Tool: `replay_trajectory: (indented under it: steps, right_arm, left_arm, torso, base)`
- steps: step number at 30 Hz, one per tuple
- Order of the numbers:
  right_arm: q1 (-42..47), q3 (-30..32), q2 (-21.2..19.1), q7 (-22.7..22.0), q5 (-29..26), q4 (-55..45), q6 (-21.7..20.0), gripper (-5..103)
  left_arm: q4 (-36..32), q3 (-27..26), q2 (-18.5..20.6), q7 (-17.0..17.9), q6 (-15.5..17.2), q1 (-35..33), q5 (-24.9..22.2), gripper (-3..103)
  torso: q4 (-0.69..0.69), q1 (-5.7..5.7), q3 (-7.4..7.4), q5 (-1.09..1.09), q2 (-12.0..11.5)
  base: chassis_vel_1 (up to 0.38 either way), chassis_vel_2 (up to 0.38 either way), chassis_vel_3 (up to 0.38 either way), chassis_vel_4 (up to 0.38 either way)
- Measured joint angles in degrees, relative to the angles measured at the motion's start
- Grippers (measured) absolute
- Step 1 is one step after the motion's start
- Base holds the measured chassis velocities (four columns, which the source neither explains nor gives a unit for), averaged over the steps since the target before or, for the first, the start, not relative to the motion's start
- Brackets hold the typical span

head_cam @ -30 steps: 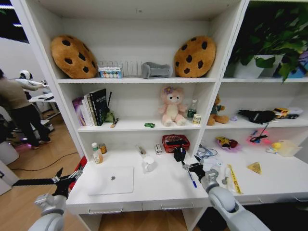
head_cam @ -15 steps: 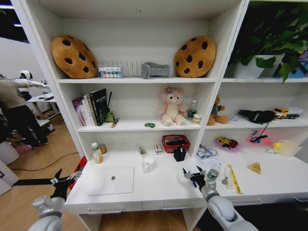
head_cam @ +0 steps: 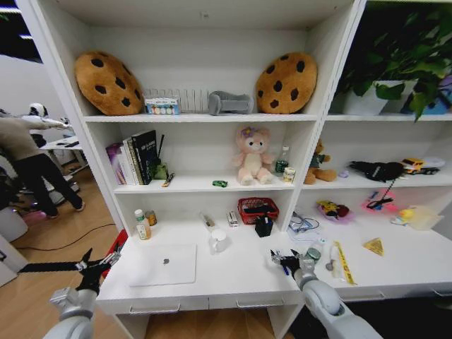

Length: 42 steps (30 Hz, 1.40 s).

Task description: Organize the objects on the table.

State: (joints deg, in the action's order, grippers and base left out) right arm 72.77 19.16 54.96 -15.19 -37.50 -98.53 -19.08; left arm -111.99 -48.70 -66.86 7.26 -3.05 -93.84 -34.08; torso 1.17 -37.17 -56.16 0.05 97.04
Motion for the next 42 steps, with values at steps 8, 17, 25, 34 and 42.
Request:
replay_trajectory:
  steps: [8,17,25,34,42]
  right_arm:
    - [-3.0,-1.4,-0.2,0.0,-3.7,3.1,-0.9,100]
    - [-4.3,-2.7,-0.3,0.7,-4.3,5.6,-0.7,100]
    - [-6.2,-3.8,-0.6,0.9,-6.7,7.6,-0.8,100]
    - [-7.2,-5.0,-0.7,0.9,-8.0,8.8,-1.2,100]
    - [-7.2,-5.6,-0.8,1.2,-7.6,9.8,-1.3,91]
  left_arm:
    - [0.1,-0.1,0.1,0.0,-0.1,0.0,0.0,100]
    - [0.3,-0.2,0.3,0.0,-0.1,0.1,-0.1,100]
    - [0.3,-0.2,0.4,0.1,0.0,0.1,-0.1,100]
    - [0.2,-0.6,0.8,0.3,0.1,0.0,-0.3,100]
    - [0.3,-0.5,0.7,0.6,0.3,0.2,-0.6,100]
  torso:
    - [-0.01,0.0,0.0,0.0,0.0]
    - [0.0,0.0,0.0,0.0,0.0]
    - [-0.01,0.0,0.0,0.0,0.0]
    - [0.0,0.0,0.0,0.0,0.0]
    - [0.0,0.0,0.0,0.0,0.0]
  base:
    - [0.0,0.0,0.0,0.0]
    - [0.0,0.0,0.0,0.0]
    - [0.0,0.0,0.0,0.0]
    - [0.0,0.0,0.0,0.0]
    - [0.0,0.0,0.0,0.0]
